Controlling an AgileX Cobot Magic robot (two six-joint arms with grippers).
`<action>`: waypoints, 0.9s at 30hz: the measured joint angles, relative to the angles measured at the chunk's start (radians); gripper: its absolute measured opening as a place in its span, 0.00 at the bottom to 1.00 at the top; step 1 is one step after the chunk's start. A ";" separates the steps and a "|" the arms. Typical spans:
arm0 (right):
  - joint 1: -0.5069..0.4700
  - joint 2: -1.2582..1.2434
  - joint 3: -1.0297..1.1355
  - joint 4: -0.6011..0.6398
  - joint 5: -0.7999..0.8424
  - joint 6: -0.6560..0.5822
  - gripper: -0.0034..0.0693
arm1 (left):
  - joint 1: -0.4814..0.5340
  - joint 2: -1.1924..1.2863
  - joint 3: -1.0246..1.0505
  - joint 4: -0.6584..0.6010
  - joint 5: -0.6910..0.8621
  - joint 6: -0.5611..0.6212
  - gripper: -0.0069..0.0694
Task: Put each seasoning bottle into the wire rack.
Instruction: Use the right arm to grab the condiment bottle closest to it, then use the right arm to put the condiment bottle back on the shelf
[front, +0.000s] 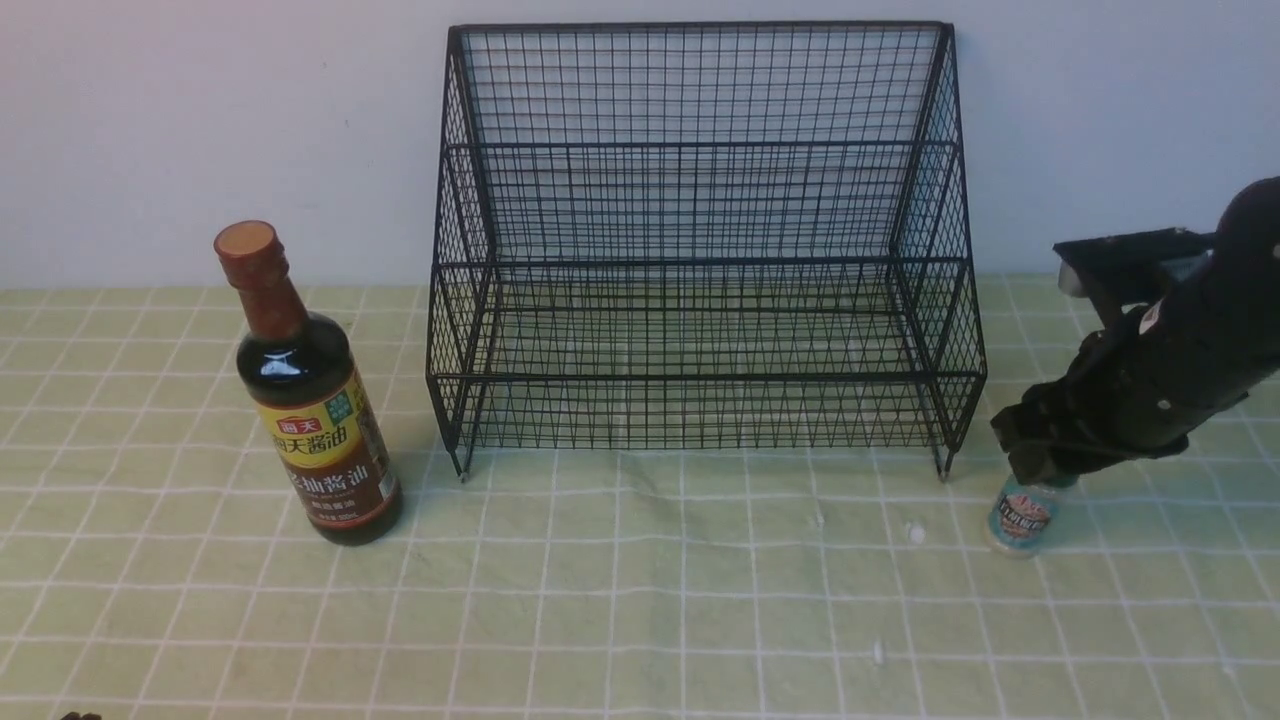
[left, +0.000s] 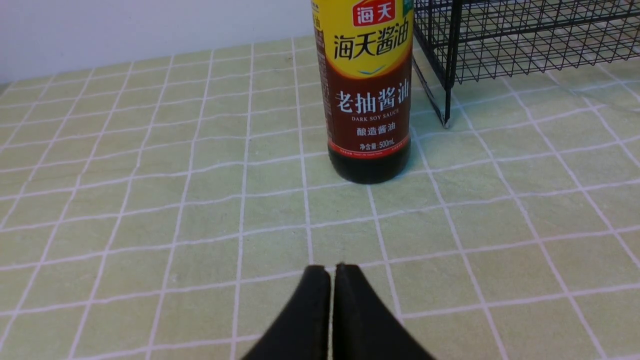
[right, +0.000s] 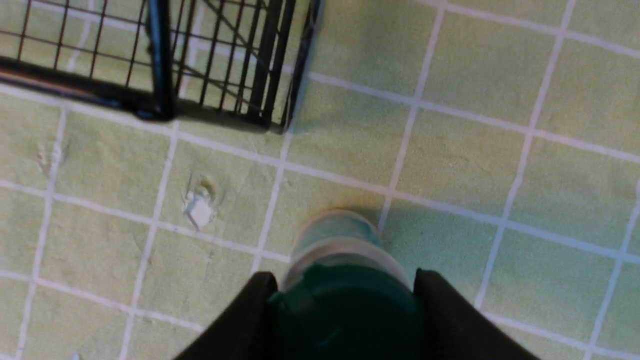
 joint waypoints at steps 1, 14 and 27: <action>0.000 -0.006 0.000 0.000 0.012 -0.002 0.48 | 0.000 0.000 0.000 0.000 0.000 0.000 0.08; 0.000 -0.363 -0.026 -0.023 0.120 -0.021 0.48 | 0.000 0.000 0.000 0.000 0.000 0.000 0.08; 0.153 -0.194 -0.386 0.026 0.176 -0.102 0.48 | 0.000 0.000 0.000 0.000 0.000 0.000 0.08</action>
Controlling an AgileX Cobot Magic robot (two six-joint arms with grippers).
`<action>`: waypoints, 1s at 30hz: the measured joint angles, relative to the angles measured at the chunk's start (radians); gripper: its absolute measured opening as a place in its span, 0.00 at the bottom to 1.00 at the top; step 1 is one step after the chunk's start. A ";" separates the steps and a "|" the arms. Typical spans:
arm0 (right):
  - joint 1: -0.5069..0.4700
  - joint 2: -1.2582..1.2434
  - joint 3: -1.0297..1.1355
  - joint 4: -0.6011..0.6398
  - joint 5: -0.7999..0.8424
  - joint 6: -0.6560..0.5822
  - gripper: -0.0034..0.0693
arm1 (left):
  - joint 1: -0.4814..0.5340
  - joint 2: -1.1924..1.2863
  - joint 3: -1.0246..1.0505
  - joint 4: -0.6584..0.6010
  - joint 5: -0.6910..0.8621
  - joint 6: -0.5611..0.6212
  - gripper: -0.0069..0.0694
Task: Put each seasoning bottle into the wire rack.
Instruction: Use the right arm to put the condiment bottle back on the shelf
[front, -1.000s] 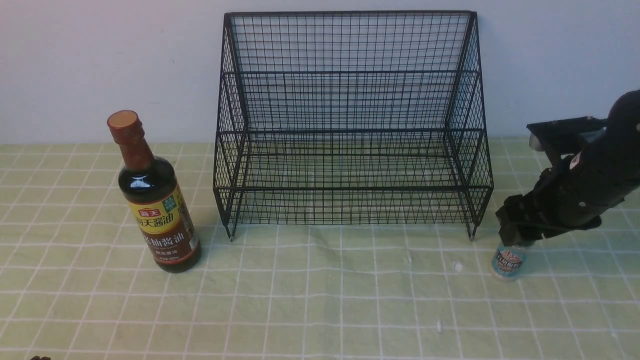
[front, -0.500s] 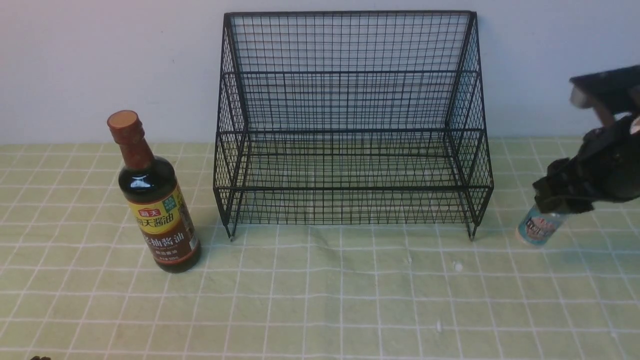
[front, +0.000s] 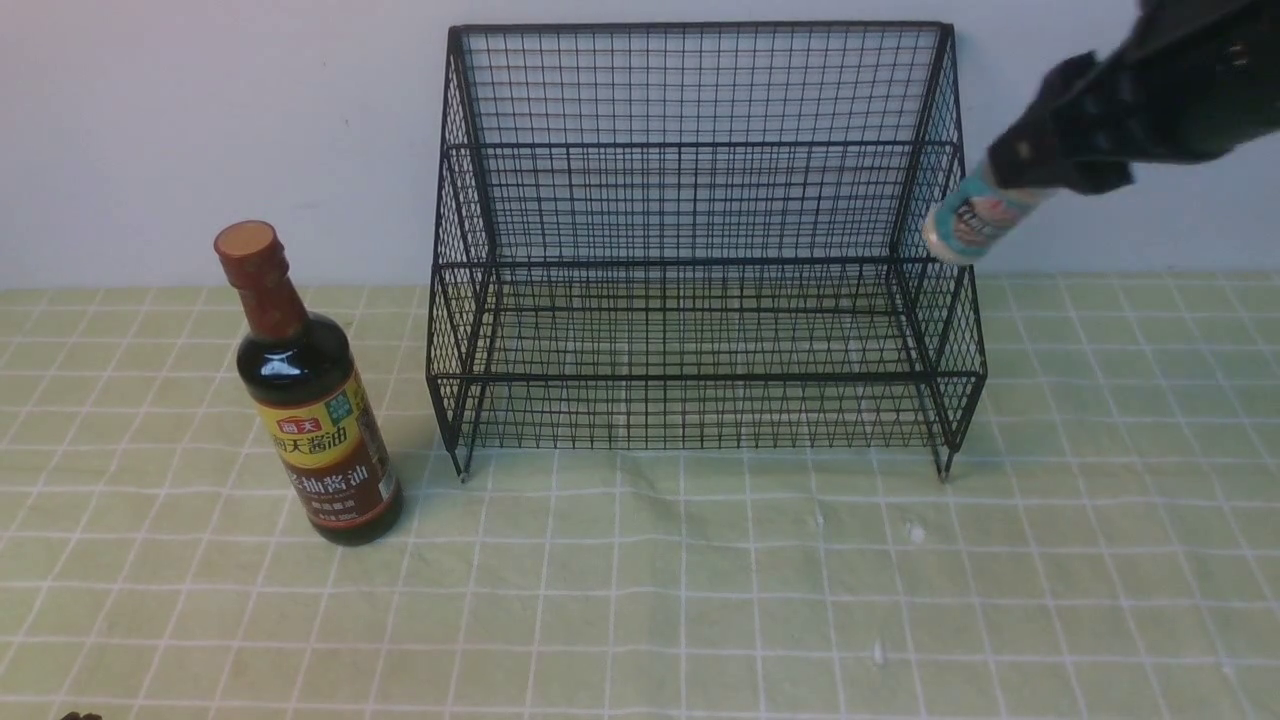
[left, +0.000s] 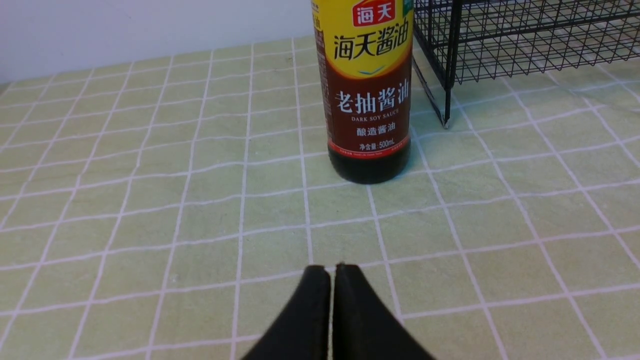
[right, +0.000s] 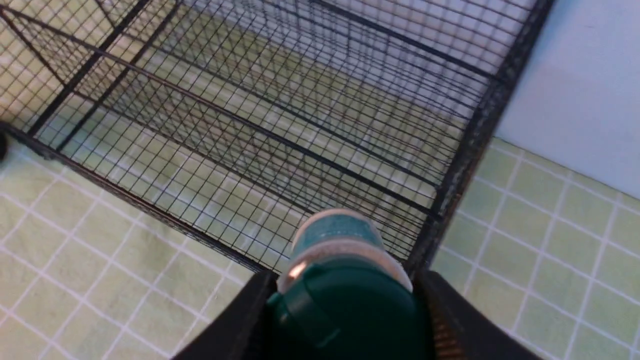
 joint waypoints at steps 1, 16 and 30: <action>0.015 0.028 -0.011 -0.012 0.001 0.000 0.48 | 0.000 0.000 0.000 0.000 0.000 0.000 0.08; 0.055 0.334 -0.054 -0.108 -0.005 0.002 0.48 | 0.000 0.000 0.000 0.000 0.000 0.000 0.08; 0.055 0.365 -0.056 -0.128 -0.031 0.025 0.64 | 0.000 0.000 0.000 0.000 0.000 0.000 0.08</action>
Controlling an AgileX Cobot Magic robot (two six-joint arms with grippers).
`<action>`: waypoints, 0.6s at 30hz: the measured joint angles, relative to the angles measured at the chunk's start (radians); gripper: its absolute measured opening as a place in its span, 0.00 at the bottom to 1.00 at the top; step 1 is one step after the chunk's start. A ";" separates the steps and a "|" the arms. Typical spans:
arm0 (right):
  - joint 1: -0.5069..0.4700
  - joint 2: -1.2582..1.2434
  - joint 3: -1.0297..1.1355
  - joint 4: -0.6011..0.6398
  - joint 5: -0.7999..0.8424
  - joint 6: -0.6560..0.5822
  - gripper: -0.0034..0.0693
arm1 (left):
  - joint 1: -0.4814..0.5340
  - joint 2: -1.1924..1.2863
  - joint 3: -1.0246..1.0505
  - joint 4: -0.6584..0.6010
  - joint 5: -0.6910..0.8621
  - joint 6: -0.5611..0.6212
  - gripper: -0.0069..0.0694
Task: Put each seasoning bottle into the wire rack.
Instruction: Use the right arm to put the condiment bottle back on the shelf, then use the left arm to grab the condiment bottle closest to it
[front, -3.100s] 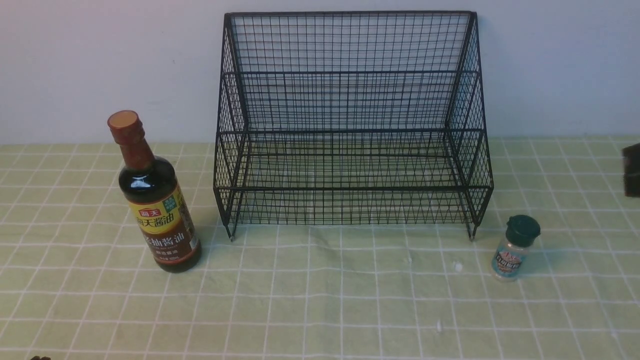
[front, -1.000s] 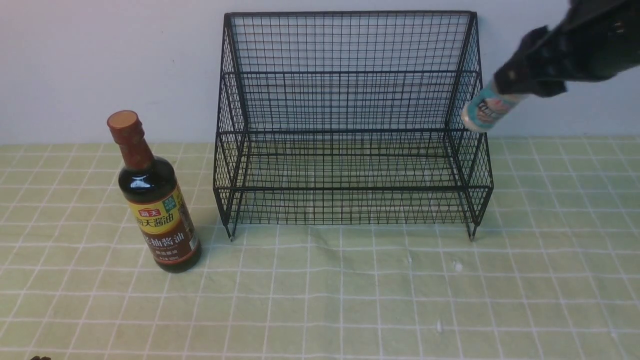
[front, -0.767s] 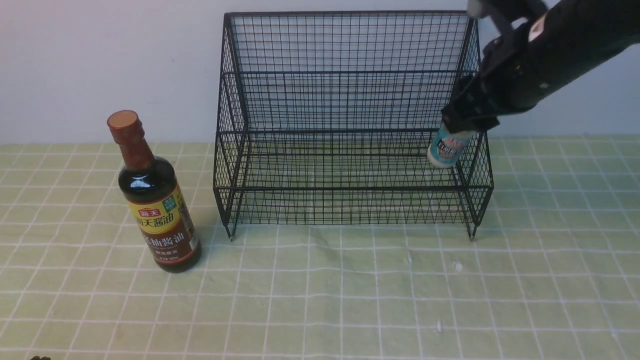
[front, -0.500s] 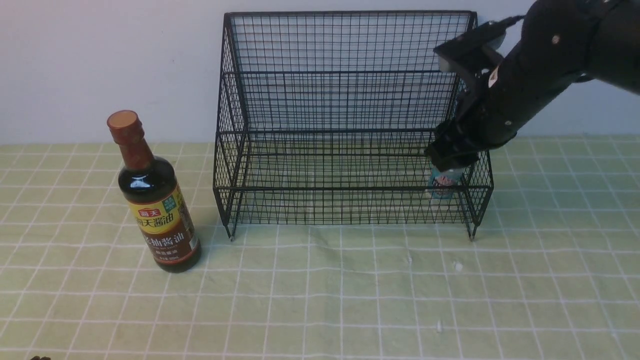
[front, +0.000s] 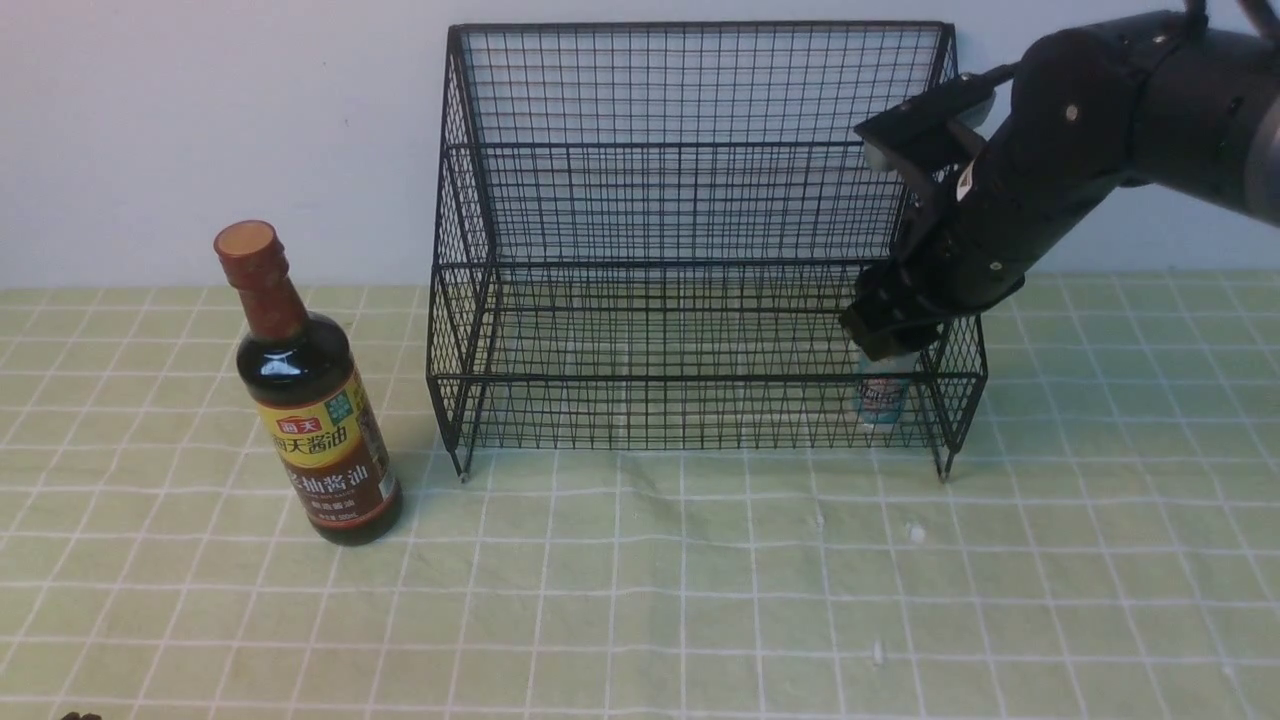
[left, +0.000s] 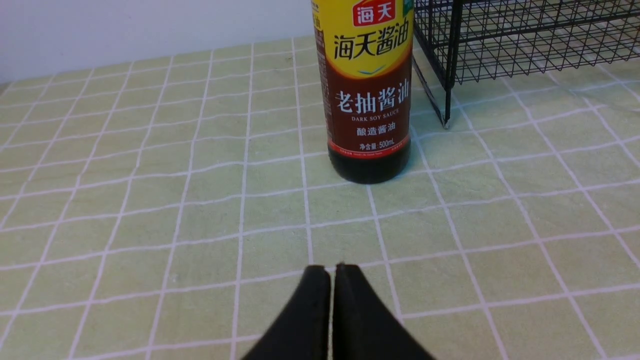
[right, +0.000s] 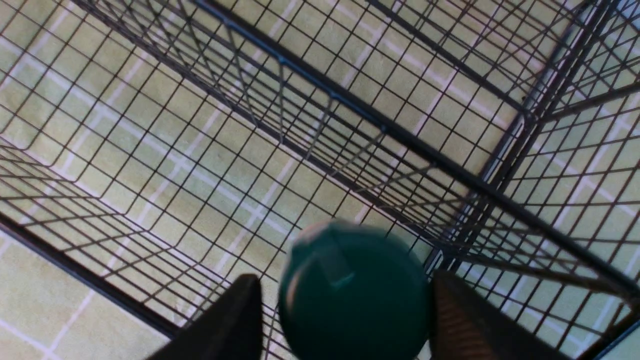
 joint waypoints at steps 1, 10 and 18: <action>0.000 0.000 0.000 0.000 0.000 0.000 0.65 | 0.000 0.000 0.000 0.000 0.000 0.000 0.08; 0.000 -0.003 -0.080 -0.009 0.094 0.022 0.73 | 0.000 0.000 0.000 0.000 0.000 0.000 0.08; 0.000 -0.178 -0.336 -0.003 0.273 0.100 0.38 | 0.000 0.000 0.000 0.000 0.000 0.000 0.08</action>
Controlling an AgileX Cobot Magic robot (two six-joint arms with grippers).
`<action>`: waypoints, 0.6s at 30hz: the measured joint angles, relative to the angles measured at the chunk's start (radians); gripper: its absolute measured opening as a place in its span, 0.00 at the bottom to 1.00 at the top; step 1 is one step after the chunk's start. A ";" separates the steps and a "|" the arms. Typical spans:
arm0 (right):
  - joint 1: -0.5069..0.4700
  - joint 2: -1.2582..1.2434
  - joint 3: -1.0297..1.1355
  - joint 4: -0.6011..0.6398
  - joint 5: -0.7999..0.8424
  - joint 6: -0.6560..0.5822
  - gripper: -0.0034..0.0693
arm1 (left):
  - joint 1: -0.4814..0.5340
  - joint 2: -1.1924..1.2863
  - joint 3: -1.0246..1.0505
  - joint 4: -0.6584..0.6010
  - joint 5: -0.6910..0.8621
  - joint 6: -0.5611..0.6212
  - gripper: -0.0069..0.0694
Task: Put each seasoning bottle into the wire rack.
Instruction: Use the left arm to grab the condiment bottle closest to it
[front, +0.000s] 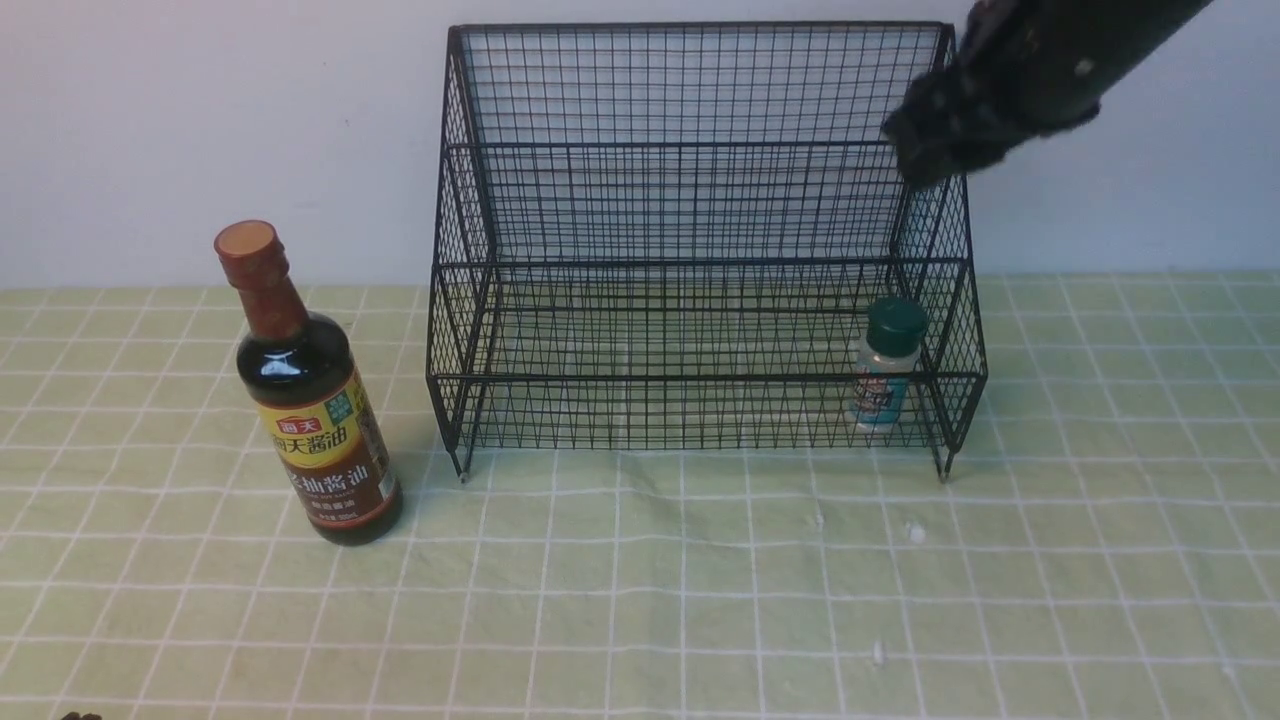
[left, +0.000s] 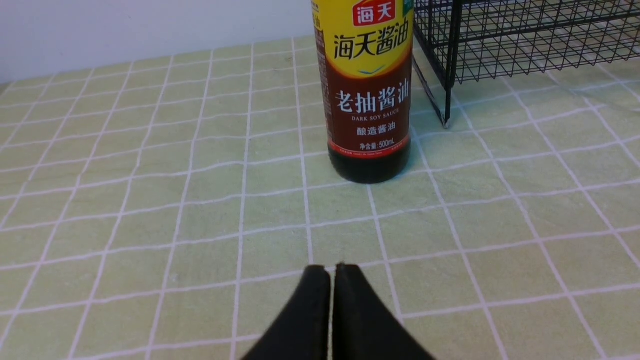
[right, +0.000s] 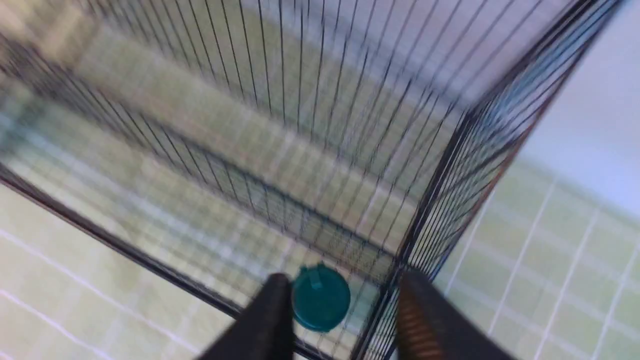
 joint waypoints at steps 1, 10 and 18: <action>0.000 -0.037 -0.006 0.002 0.001 0.007 0.31 | 0.000 0.000 0.000 0.000 0.000 0.000 0.08; 0.000 -0.486 0.110 -0.065 0.024 0.107 0.03 | 0.000 0.000 0.000 0.000 0.000 0.000 0.08; 0.000 -1.036 0.678 -0.071 -0.116 0.211 0.03 | 0.000 0.000 0.000 0.000 0.000 0.000 0.08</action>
